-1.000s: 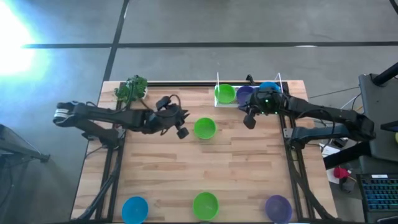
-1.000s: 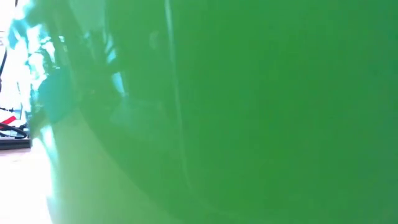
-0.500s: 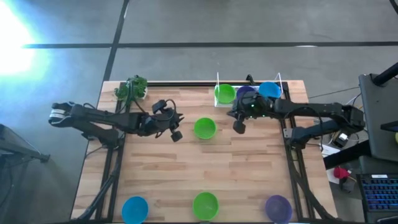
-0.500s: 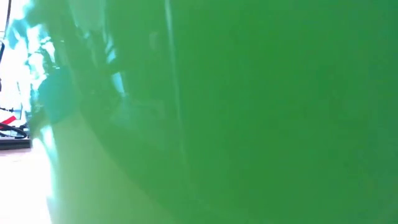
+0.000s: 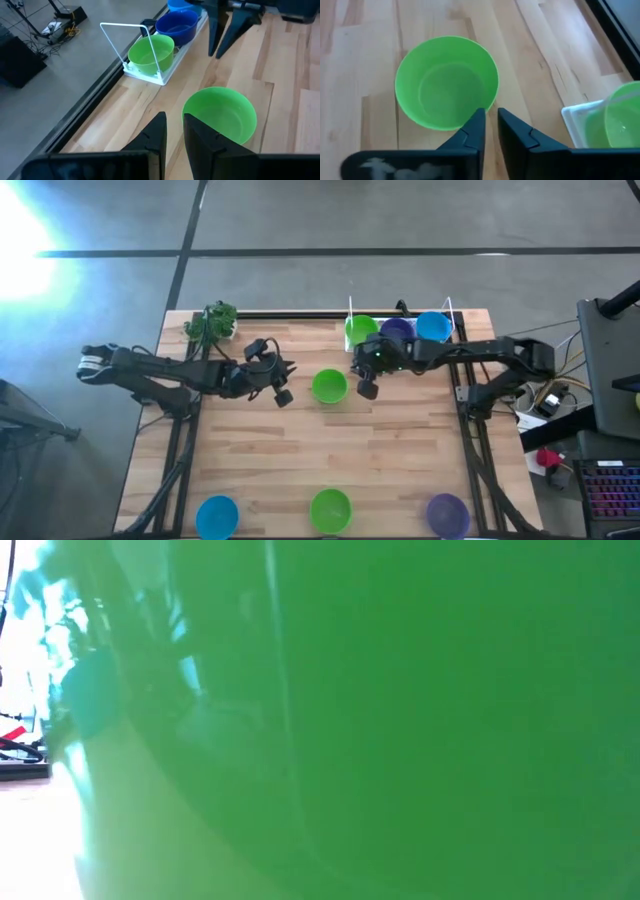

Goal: Pick & Place Mini bowls
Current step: Stack the top green bowl on top of the green bowl on the shelf

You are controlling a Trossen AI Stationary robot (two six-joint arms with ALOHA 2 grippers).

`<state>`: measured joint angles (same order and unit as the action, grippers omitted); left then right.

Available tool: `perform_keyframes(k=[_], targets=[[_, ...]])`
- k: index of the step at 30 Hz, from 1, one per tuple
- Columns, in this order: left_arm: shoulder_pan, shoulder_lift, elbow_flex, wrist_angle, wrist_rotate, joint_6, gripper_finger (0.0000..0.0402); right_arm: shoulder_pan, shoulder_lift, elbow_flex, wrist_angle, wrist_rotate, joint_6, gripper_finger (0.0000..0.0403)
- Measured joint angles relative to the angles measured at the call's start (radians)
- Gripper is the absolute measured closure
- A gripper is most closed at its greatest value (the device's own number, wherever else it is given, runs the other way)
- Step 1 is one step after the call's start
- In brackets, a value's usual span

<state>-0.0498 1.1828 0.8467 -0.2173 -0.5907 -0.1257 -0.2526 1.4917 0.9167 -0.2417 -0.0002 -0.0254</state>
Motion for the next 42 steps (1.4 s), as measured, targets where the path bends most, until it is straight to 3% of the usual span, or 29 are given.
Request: perform_keyframes(k=[9,18,25,42], targets=[[0.0,0.0,-0.001,0.0,-0.002,0.017,0.0342,-0.003,0.125,0.089,-0.039,0.0,0.022,0.0302],[0.0,0.001,-0.001,-0.001,-0.002,0.018,0.0342,-0.012,0.241,0.157,-0.042,0.0,0.019,0.0307],[0.0,0.002,-0.001,-0.001,-0.002,0.018,0.0342,-0.031,0.258,0.207,-0.083,0.002,0.023,0.0304],[0.0,0.002,-0.002,-0.003,-0.002,0.018,0.0342,-0.036,0.3,0.173,-0.054,-0.002,0.026,0.0314]])
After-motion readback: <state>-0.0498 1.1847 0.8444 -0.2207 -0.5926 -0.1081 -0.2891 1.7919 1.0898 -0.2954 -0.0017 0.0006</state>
